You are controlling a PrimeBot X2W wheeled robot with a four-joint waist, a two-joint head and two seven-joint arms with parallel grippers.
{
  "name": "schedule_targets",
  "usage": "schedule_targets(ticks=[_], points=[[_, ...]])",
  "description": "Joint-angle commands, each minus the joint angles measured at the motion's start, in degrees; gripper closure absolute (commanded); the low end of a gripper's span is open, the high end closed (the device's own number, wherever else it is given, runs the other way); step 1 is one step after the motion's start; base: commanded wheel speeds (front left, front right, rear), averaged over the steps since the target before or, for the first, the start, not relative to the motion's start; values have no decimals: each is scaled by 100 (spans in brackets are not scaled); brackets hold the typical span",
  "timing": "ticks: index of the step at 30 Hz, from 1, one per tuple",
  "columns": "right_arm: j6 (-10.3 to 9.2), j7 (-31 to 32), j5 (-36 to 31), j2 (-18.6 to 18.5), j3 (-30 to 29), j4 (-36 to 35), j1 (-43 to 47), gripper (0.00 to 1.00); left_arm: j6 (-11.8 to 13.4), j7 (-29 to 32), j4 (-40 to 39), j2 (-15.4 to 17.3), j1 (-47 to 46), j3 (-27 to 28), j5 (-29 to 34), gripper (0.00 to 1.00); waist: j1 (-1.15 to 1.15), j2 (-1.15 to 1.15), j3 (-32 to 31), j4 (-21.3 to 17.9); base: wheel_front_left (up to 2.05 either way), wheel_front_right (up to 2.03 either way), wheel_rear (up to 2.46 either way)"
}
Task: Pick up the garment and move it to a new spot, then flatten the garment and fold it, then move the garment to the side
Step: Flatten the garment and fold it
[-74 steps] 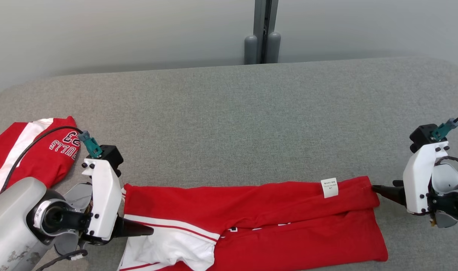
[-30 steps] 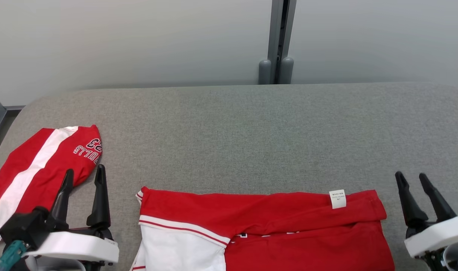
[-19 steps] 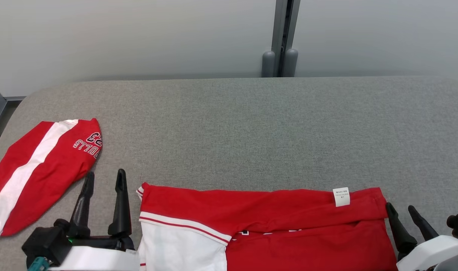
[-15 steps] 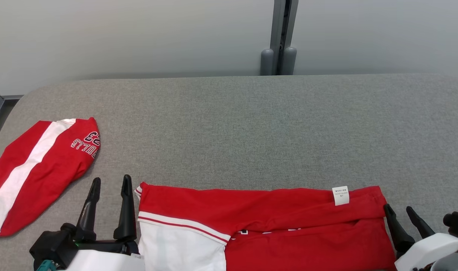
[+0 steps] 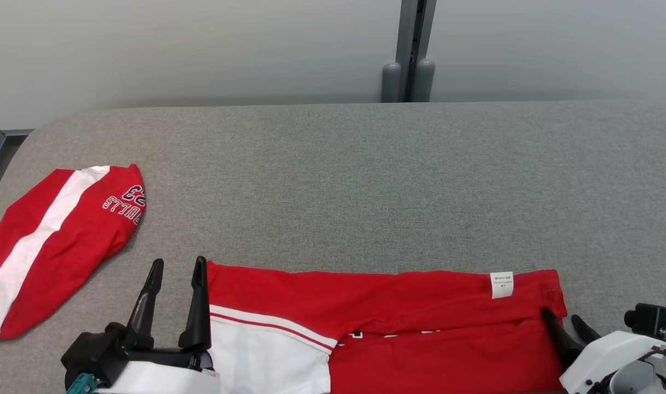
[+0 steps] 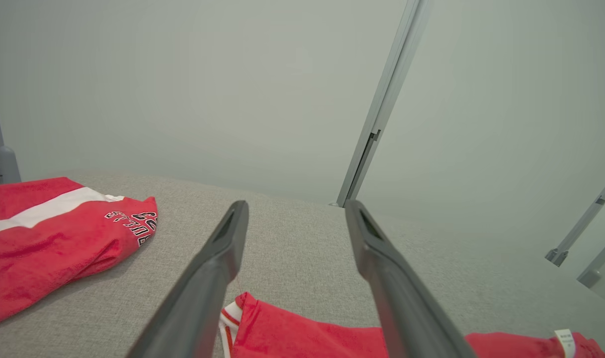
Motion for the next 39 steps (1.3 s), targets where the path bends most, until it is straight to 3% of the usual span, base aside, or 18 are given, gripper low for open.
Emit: schedule_targets(ticks=[1,3,4,6,19,31,39], points=[[1,91,73,45,75,98,-3,0,-58,-17,43,-19,-86,40,59,0,0,0,13,29,0,0,0],[1,171,195,113,150,71,-10,0,-108,-16,85,-46,-93,70,84,0,0,0,19,52,0,0,0],[1,225,247,137,204,45,-5,36,-126,-16,102,-59,-100,80,105,0,0,0,20,63,0,0,0],[2,240,340,149,288,-18,5,100,-154,-16,132,-80,-113,100,130,0,0,0,22,85,0,0,0],[2,-311,628,-144,407,-407,-163,100,-263,-16,256,-146,-109,178,192,0,0,0,-17,78,0,0,0],[1,-442,769,-909,146,-179,-460,100,-328,-16,282,-162,-175,221,223,0,0,0,-1,4,0,0,0],[1,-536,735,-1134,25,-237,-534,100,-343,-16,389,-164,-132,140,187,0,0,0,-137,43,0,0,0]])
